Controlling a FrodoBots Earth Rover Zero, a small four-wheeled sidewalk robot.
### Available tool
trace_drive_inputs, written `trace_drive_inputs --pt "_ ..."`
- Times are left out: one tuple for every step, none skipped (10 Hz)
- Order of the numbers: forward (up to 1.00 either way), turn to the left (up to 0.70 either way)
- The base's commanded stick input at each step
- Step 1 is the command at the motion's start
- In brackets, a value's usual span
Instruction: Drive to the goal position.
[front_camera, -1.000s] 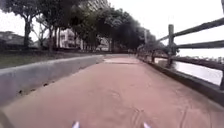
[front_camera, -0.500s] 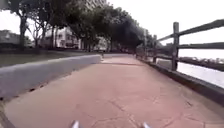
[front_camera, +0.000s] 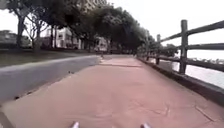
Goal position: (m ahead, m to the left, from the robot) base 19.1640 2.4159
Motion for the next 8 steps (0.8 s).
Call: trace_drive_inputs --pt "0.7 0.0" --pt "0.7 -0.01" --pt "0.7 -0.21" --pt "0.7 -0.29" --pt "0.7 -0.32" --pt "0.7 -0.05" --pt "0.7 0.0" --pt "0.7 0.0"
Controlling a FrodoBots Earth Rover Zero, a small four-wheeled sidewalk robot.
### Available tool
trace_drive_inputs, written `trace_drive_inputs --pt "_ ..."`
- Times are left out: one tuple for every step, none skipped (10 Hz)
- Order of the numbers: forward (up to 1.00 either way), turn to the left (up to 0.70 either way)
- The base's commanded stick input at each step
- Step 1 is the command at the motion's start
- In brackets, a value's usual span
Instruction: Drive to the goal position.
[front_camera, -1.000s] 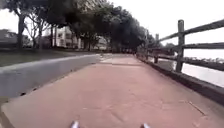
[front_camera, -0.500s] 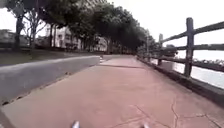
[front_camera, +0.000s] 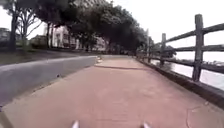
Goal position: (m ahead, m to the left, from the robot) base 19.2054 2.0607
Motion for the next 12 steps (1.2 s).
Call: trace_drive_inputs --pt "0.7 0.0" --pt "0.7 0.0" --pt "0.7 0.0" --pt "0.7 0.0" --pt "0.7 0.0" --pt "0.7 0.0" --pt "0.7 0.0" --pt "0.7 0.0" --pt "0.7 -0.02" --pt "0.7 -0.1" --pt "0.7 -0.25" --pt "0.7 -0.27"
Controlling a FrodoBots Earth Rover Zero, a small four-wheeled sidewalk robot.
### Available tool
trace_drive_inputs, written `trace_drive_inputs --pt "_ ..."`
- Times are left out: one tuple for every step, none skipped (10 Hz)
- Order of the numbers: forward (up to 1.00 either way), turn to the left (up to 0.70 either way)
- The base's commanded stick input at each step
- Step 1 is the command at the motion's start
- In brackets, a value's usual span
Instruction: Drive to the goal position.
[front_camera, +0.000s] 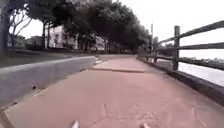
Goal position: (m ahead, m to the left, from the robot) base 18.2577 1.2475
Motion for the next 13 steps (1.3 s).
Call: trace_drive_inputs --pt "0.7 -0.07" --pt "0.7 0.0" --pt "0.7 -0.32" --pt "0.7 -0.33" --pt "0.7 -0.33" --pt "0.7 -0.33" --pt "0.7 -0.33" --pt "0.7 -0.33" --pt "0.7 -0.33" --pt "0.7 -0.31" --pt "0.7 -0.14" --pt "0.7 0.0" --pt "0.7 0.0"
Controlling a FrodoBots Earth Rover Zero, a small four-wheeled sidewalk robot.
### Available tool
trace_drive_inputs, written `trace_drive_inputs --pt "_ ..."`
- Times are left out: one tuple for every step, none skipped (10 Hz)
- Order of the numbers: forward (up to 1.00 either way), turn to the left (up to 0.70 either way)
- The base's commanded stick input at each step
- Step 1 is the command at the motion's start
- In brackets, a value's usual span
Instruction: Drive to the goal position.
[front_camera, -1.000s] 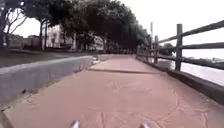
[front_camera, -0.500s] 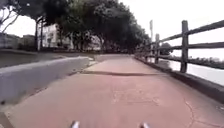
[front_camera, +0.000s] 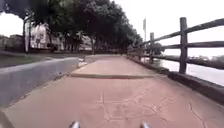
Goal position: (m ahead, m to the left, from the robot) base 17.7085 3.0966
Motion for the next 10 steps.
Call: trace_drive_inputs --pt "0.7 0.0" --pt "0.7 0.0" --pt "0.7 0.0" --pt "0.7 0.0" --pt "0.7 0.0" --pt "0.7 -0.17" --pt "0.7 -0.33" --pt "0.7 -0.33" --pt "0.7 -0.33" --pt "0.7 -0.33"
